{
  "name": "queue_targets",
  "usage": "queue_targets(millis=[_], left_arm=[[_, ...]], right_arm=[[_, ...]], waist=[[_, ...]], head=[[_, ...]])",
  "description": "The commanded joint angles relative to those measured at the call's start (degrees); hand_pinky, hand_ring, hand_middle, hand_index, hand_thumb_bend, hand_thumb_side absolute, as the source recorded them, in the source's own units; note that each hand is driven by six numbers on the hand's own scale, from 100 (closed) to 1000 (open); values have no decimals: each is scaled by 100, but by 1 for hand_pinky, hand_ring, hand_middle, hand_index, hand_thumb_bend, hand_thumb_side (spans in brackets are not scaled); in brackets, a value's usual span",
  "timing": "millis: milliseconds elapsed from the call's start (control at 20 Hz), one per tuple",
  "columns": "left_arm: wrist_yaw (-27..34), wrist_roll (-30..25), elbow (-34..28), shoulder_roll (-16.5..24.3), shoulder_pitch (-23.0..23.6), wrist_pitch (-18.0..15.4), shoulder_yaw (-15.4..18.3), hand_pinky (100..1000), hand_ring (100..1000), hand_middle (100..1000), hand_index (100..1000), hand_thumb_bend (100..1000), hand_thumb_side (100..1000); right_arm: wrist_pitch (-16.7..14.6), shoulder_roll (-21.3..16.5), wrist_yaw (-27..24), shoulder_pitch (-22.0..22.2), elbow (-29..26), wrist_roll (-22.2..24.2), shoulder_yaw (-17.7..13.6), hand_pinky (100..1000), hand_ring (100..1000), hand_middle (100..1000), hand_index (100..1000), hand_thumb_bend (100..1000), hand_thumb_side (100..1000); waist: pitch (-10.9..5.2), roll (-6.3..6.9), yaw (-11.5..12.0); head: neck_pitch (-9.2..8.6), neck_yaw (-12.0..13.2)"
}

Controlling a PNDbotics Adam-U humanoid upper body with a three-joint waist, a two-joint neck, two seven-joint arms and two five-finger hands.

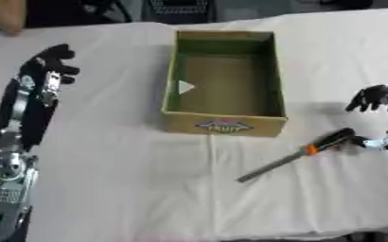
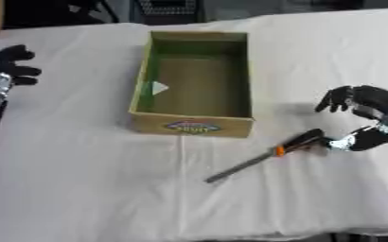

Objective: Pick up objects on the table and place them in the box.

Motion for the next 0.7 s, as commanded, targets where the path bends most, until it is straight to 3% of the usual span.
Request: queue_targets(millis=[50,700], left_arm=[[30,-12,-121,55,-37,-20,4,702,719,782,889,117,1000],[31,-29,-126,46,-38,-24,-9,702,720,783,889,114,1000]], right_arm=[[-38,-82,56,-136,42,32,2,598,649,698,777,474,443],[-159,-58,229,-135,208,94,166,600,650,696,775,478,428]], waist=[[-74,-28,16],[-70,-40,42]], head=[[-4,-41],[-4,-39]])
